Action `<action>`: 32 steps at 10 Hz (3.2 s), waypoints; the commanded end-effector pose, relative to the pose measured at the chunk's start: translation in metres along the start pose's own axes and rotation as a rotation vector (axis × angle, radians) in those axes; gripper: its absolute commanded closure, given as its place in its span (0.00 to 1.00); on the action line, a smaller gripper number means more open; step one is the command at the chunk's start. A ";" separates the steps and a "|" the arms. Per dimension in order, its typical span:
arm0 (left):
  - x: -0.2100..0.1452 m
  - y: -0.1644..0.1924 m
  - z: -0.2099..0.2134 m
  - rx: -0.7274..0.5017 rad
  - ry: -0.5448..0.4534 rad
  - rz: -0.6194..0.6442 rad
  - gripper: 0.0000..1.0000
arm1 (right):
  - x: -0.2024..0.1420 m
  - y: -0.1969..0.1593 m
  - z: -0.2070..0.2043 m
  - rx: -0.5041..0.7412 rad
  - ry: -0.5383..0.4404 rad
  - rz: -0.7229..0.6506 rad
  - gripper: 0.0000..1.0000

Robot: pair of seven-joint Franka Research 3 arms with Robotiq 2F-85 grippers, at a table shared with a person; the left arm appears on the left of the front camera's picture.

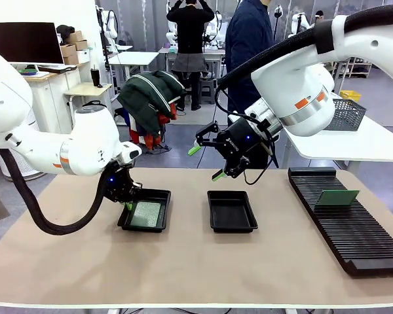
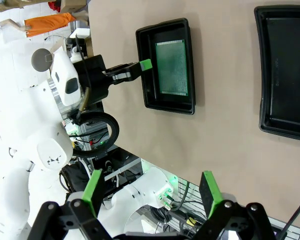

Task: Inspect and transfer BCBs to ESD trays.
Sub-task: Pick up the ESD tray and place it on the left side of the table.

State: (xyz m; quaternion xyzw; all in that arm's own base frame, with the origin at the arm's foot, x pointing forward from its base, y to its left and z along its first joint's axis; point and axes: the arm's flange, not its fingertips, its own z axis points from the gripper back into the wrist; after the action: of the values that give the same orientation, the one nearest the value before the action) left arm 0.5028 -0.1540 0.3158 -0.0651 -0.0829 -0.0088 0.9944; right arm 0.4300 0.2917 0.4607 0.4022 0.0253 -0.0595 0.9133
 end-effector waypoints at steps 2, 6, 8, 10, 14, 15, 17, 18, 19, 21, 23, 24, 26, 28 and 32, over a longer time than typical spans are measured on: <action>0.011 0.037 0.005 -0.117 0.020 0.023 0.97 | 0.002 0.001 -0.004 0.017 -0.015 -0.012 0.00; 0.017 0.086 0.008 -0.257 0.028 0.045 0.97 | 0.002 0.001 -0.004 0.017 -0.015 -0.012 0.00; 0.019 0.115 0.013 -0.320 0.022 0.028 0.97 | 0.002 0.001 -0.004 0.017 -0.015 -0.012 0.00; 0.023 0.153 0.019 -0.321 0.016 0.038 0.97 | 0.002 0.001 -0.004 0.017 -0.015 -0.012 0.00; 0.014 0.235 0.037 -0.272 -0.045 0.064 0.97 | 0.002 0.001 -0.004 0.017 -0.015 -0.012 0.00; 0.009 0.252 0.038 -0.252 -0.055 0.066 0.97 | 0.002 0.001 -0.004 0.017 -0.015 -0.012 0.00; -0.001 0.281 0.032 -0.246 -0.063 0.062 0.97 | 0.002 0.001 -0.004 0.017 -0.015 -0.012 0.00; -0.005 0.293 0.029 -0.246 -0.059 0.079 0.97 | 0.002 0.001 -0.004 0.017 -0.015 -0.012 0.00; -0.009 0.299 0.027 -0.250 -0.056 0.091 0.97 | 0.002 0.001 -0.004 0.017 -0.015 -0.012 0.00; -0.016 0.300 0.025 -0.249 -0.064 0.102 0.97 | 0.002 0.001 -0.004 0.017 -0.015 -0.012 0.00; -0.023 0.295 0.019 -0.219 -0.061 0.109 0.97 | 0.002 0.001 -0.004 0.017 -0.015 -0.012 0.00; -0.027 0.289 0.014 -0.186 -0.061 0.107 0.97 | 0.002 0.001 -0.004 0.017 -0.015 -0.012 0.00; -0.029 0.282 0.015 -0.158 -0.070 0.116 0.97 | 0.002 0.001 -0.004 0.017 -0.015 -0.012 0.00; -0.019 0.295 0.020 -0.199 -0.060 0.110 0.97 | 0.002 0.001 -0.004 0.017 -0.015 -0.012 0.00; -0.017 0.288 0.026 -0.167 -0.064 0.103 0.90 | 0.002 0.001 -0.004 0.017 -0.015 -0.012 0.00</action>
State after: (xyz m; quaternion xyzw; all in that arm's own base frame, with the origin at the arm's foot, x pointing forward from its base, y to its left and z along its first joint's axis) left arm 0.4885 0.1378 0.2970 -0.1617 -0.1134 0.0361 0.9796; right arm 0.4302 0.2918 0.4609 0.4024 0.0251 -0.0595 0.9132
